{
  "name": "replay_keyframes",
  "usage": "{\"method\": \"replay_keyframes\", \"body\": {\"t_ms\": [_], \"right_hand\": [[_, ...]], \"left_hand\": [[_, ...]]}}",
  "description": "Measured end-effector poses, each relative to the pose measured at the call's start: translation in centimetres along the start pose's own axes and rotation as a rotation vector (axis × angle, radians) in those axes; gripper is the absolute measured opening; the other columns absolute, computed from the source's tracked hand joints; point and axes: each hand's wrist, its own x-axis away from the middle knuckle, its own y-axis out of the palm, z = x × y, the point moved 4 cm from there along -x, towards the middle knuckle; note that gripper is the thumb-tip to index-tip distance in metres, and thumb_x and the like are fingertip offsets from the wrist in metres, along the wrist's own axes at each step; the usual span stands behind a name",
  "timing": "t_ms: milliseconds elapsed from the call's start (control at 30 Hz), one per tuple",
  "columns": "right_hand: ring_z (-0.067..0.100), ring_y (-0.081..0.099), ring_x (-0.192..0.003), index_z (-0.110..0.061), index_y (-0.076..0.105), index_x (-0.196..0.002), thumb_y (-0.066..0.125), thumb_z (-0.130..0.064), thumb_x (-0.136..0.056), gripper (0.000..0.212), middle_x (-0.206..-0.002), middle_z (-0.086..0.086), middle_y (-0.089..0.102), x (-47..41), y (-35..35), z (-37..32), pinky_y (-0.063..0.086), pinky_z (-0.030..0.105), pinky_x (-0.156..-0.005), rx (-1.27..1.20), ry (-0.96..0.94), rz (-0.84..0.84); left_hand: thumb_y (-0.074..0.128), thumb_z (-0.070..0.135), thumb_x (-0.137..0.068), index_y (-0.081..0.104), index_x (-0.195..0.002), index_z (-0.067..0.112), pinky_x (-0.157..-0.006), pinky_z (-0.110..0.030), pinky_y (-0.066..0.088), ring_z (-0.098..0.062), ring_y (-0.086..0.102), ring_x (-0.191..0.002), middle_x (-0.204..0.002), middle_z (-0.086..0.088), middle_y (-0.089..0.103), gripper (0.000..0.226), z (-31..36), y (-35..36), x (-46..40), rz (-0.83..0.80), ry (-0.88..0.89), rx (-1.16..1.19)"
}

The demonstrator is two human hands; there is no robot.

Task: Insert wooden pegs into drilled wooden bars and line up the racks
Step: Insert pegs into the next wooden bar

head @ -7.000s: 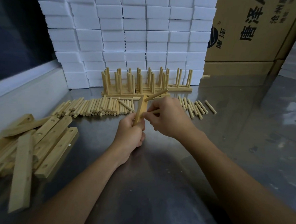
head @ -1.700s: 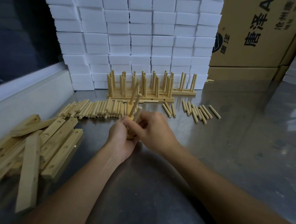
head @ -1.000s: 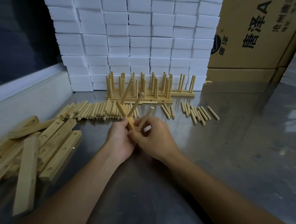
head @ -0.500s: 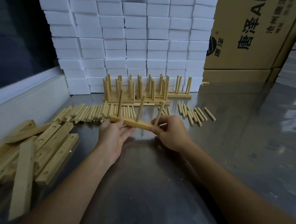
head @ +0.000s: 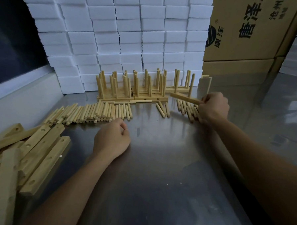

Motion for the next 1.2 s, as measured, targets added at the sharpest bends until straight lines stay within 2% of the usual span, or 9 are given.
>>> {"method": "replay_keyframes", "body": {"t_ms": [133,400,467,600,767,900,1033,1133,1200], "right_hand": [[0.037,0.066,-0.096,-0.005,0.07,-0.096,0.062,-0.005,-0.087,0.012,-0.098,0.016,0.069,-3.2,0.9,0.2,0.057,0.041,-0.085,0.063,0.022,0.032],[0.037,0.061,-0.107,-0.005,0.059,-0.097,0.06,-0.003,-0.09,0.008,-0.104,0.016,0.061,-7.4,5.7,-1.7,0.046,0.036,-0.08,0.134,0.021,-0.106],[0.036,0.06,-0.108,-0.008,0.052,-0.088,0.062,-0.004,-0.088,0.011,-0.101,0.015,0.059,-7.8,6.7,-1.9,0.049,0.039,-0.085,0.153,0.031,-0.139],[0.036,0.059,-0.109,-0.008,0.049,-0.096,0.064,-0.005,-0.085,0.019,-0.113,0.017,0.061,-8.7,8.0,-2.1,0.052,0.045,-0.095,0.143,0.051,-0.196],[0.031,0.059,-0.095,-0.007,0.048,-0.088,0.063,-0.002,-0.087,0.016,-0.1,0.014,0.058,-9.5,8.2,-2.1,0.047,0.034,-0.074,0.061,0.058,-0.148],[0.025,0.052,-0.081,-0.013,0.037,-0.07,0.065,-0.005,-0.087,0.034,-0.074,0.004,0.044,-9.3,7.8,-2.0,0.043,0.03,-0.069,0.031,0.072,-0.108],[0.024,0.056,-0.077,-0.012,0.044,-0.069,0.064,-0.007,-0.085,0.026,-0.071,0.003,0.047,-8.5,6.8,-2.0,0.043,0.03,-0.06,0.016,0.062,-0.107],[0.023,0.058,-0.078,-0.006,0.059,-0.085,0.06,-0.004,-0.084,0.002,-0.079,0.005,0.057,-7.8,5.8,-2.7,0.048,0.029,-0.062,-0.004,0.01,-0.127],[0.022,0.059,-0.083,-0.003,0.065,-0.107,0.06,-0.006,-0.085,0.022,-0.097,0.01,0.065,-7.3,5.0,-3.3,0.056,0.034,-0.076,-0.023,-0.003,-0.139]], "left_hand": [[0.048,0.026,-0.094,0.053,-0.095,0.025,-0.07,-0.037,0.048,-0.018,0.054,-0.081,-0.083,0.007,0.056,0.006,0.9,0.4,-0.2,-0.002,0.093,-0.19],[0.044,0.031,-0.095,0.049,-0.097,0.029,-0.062,-0.033,0.031,-0.014,0.05,-0.078,-0.082,0.01,0.054,0.006,1.1,0.5,-0.2,0.03,0.109,-0.23],[0.044,0.031,-0.094,0.049,-0.098,0.03,-0.063,-0.033,0.032,-0.014,0.05,-0.078,-0.081,0.011,0.054,0.006,1.1,0.5,-0.2,0.033,0.109,-0.226],[0.044,0.031,-0.094,0.048,-0.097,0.032,-0.059,-0.032,0.028,-0.011,0.047,-0.077,-0.079,0.012,0.051,0.005,1.0,0.5,-0.2,0.05,0.115,-0.236],[0.045,0.032,-0.094,0.048,-0.096,0.033,-0.053,-0.027,0.022,-0.006,0.042,-0.072,-0.076,0.012,0.05,0.004,0.8,0.6,-0.3,0.053,0.118,-0.232],[0.045,0.032,-0.094,0.048,-0.096,0.033,-0.054,-0.029,0.023,-0.008,0.044,-0.074,-0.076,0.012,0.05,0.004,0.8,0.5,-0.3,0.06,0.113,-0.225],[0.044,0.031,-0.094,0.049,-0.097,0.03,-0.057,-0.031,0.027,-0.012,0.047,-0.077,-0.077,0.012,0.051,0.006,0.9,0.5,0.0,0.058,0.124,-0.224],[0.045,0.03,-0.094,0.05,-0.098,0.03,-0.058,-0.031,0.026,-0.012,0.047,-0.077,-0.078,0.014,0.05,0.007,0.8,0.4,-0.1,0.052,0.123,-0.21],[0.046,0.03,-0.094,0.051,-0.099,0.031,-0.06,-0.032,0.028,-0.012,0.047,-0.078,-0.079,0.015,0.05,0.006,0.8,0.4,-0.2,0.049,0.12,-0.205]]}}
